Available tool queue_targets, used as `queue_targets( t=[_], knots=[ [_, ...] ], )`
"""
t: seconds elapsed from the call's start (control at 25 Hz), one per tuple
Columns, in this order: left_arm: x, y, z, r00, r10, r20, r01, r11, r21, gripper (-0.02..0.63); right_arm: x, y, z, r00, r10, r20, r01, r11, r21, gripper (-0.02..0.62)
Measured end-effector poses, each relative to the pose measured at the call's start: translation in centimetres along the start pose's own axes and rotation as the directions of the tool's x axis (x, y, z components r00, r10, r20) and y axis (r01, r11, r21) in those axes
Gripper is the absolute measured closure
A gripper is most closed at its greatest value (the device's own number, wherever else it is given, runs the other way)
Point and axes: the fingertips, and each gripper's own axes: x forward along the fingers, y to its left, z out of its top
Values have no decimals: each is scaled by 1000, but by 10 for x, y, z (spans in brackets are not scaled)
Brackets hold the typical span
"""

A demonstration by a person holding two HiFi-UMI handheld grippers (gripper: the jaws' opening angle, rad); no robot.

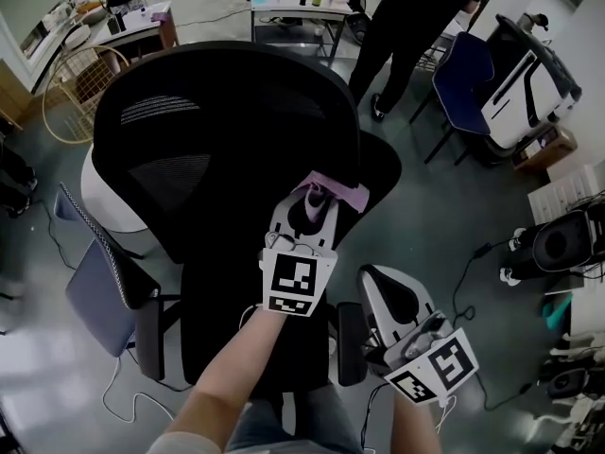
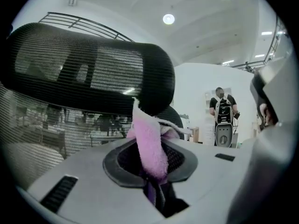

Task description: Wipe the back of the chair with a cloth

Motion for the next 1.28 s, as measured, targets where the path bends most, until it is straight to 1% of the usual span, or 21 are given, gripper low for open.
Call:
queue_targets(
  t=[0.2, 0.32, 0.4, 0.56, 0.76, 0.88, 1.0, 1.12, 1.28],
  knots=[
    [-4, -4, -39, 998, -4, -69, 2, 1000, -26, 531, 0, 1, -10, 1000, 2, 1, -2, 1000, 12, 588],
    [-5, -6, -54, 996, -2, -94, 0, 1000, -19, 531, -1, 1, -15, 1000, 4, -3, -4, 1000, 19, 588],
    [-6, -5, -55, 996, 7, -92, -8, 1000, -5, 531, -2, 1, -17, 1000, 6, -4, -6, 1000, 23, 588],
    [-10, 12, -44, 996, 46, -72, -46, 999, 6, 531, -4, 0, -16, 1000, 10, -1, -10, 1000, 28, 588],
    [-24, 46, -40, 992, 112, -64, -111, 994, 20, 531, -1, 3, -17, 1000, 21, 8, -21, 999, 37, 588],
    [-38, 74, -41, 983, 167, -70, -166, 986, 16, 529, 2, 9, -20, 999, 36, 6, -36, 999, 39, 588],
    [-55, 102, -44, 973, 218, -72, -216, 976, 30, 529, 8, 18, -27, 999, 54, 2, -54, 998, 40, 588],
    [-73, 129, -45, 961, 269, -72, -266, 963, 43, 529, 16, 28, -32, 997, 75, -7, -75, 996, 39, 588],
    [-100, 164, -44, 935, 346, -77, -344, 938, 36, 529, 25, 43, -33, 994, 106, -16, -105, 994, 35, 588]
  ],
)
